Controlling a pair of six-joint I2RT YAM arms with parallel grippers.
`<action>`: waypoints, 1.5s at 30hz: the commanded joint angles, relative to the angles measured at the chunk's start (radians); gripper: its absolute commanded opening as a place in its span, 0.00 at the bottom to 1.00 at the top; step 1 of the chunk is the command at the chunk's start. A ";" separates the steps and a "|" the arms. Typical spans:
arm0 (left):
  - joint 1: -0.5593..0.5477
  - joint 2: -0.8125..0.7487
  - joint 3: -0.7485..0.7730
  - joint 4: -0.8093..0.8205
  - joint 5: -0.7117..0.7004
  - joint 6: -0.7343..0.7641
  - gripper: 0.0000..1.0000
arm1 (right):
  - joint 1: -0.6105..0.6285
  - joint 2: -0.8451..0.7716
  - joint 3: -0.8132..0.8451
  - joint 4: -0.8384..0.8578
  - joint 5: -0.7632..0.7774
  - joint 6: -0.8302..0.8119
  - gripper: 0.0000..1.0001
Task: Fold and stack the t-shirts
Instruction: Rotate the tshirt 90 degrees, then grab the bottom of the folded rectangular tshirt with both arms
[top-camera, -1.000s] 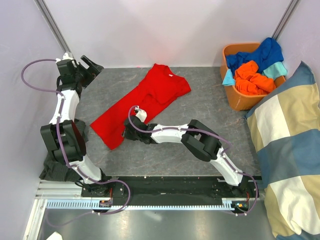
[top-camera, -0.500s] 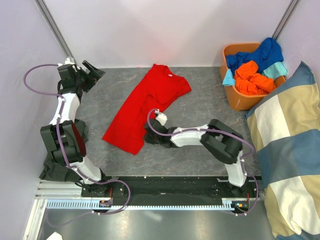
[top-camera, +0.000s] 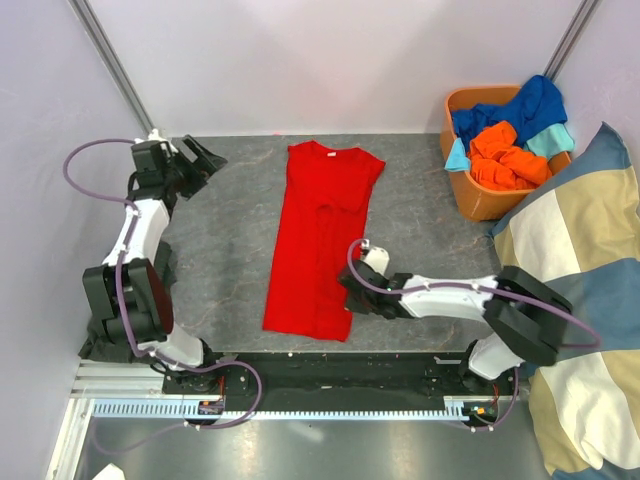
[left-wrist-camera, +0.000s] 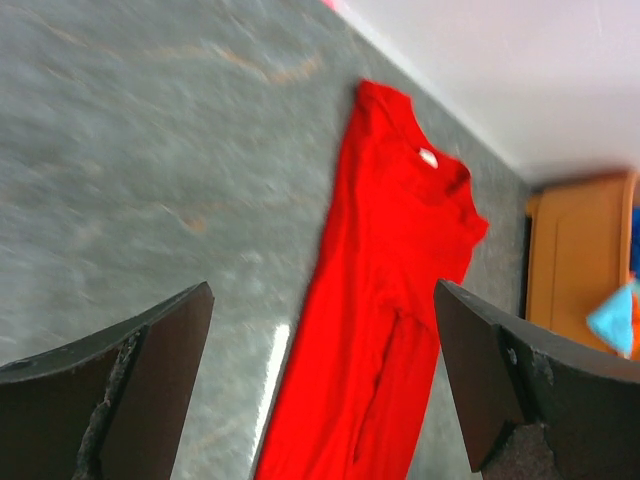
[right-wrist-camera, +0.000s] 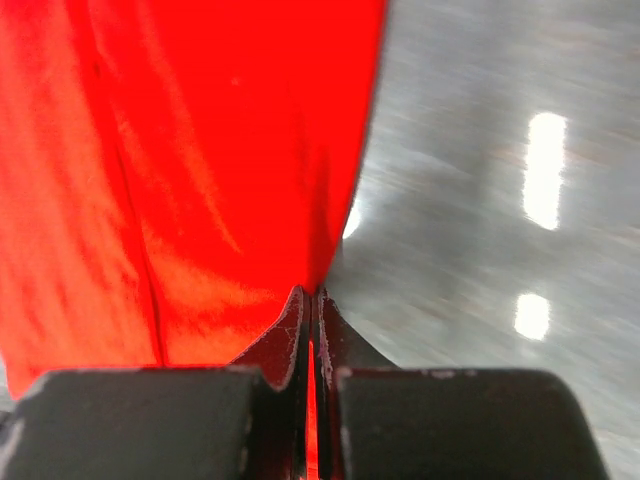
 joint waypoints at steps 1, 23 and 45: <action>-0.130 -0.113 -0.076 -0.038 -0.025 0.035 1.00 | 0.005 -0.155 -0.117 -0.273 0.085 -0.002 0.00; -0.903 -0.699 -0.725 -0.364 -0.310 -0.258 0.95 | 0.004 -0.153 -0.097 -0.232 0.055 -0.060 0.00; -1.204 -0.413 -0.731 -0.211 -0.419 -0.421 0.95 | 0.004 -0.329 -0.157 -0.318 0.078 -0.030 0.00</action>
